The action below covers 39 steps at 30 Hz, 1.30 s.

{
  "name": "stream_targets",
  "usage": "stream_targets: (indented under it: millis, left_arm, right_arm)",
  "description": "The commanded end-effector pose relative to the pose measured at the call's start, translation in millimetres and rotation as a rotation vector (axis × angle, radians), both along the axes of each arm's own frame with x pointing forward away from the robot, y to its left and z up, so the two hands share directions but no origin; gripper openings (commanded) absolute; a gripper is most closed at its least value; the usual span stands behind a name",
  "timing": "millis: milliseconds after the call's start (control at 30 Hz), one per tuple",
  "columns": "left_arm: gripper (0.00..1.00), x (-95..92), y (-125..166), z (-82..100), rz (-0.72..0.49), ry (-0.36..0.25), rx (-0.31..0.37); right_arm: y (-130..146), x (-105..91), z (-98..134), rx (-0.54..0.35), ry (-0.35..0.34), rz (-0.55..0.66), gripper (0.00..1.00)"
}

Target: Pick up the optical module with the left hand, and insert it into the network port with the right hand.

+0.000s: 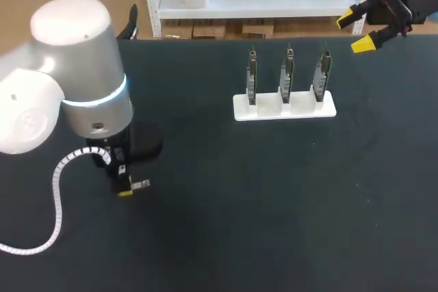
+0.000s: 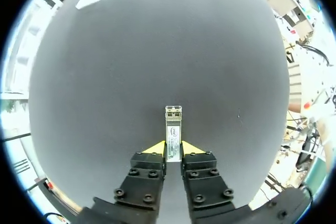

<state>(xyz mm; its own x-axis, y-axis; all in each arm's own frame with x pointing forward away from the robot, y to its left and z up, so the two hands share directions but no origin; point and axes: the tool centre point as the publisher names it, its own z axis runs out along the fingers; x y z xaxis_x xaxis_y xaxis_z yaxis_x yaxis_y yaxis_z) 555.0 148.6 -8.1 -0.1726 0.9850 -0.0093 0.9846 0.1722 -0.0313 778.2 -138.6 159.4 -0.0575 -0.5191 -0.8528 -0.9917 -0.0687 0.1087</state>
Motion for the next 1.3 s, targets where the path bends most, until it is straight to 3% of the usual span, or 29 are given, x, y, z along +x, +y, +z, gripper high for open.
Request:
stream_targets:
  millis: [33, 200, 400, 600, 800, 1300]
  left_arm:
    - [0.0, 23.4, -8, 17.5, 0.017, -0.074, -0.073]
    - [0.0, 86.4, -48, 61.2, -0.037, -0.262, -0.221]
    - [0.0, 171.1, -105, 133.4, -0.098, -0.503, -0.515]
    - [0.0, 218.6, -156, 205.8, -0.173, -0.647, -0.761]
    - [0.0, 234.0, -179, 242.7, -0.174, -0.686, -0.887]
    - [0.0, 239.3, -254, 258.1, -0.188, -0.599, -1.251]
  right_arm:
    - [1, -3.1, 0, -0.001, -0.005, -0.005, 1.0]
    - [1, -3.1, 0, -0.001, -0.005, -0.005, 1.0]
    - [1, -3.1, 0, -0.001, -0.005, -0.005, 1.0]
    - [1, -3.1, 0, -0.001, -0.005, -0.005, 1.0]
    - [1, -3.1, 0, -0.001, -0.005, -0.005, 1.0]
    - [1, -3.1, 0, -0.001, -0.005, -0.005, 1.0]
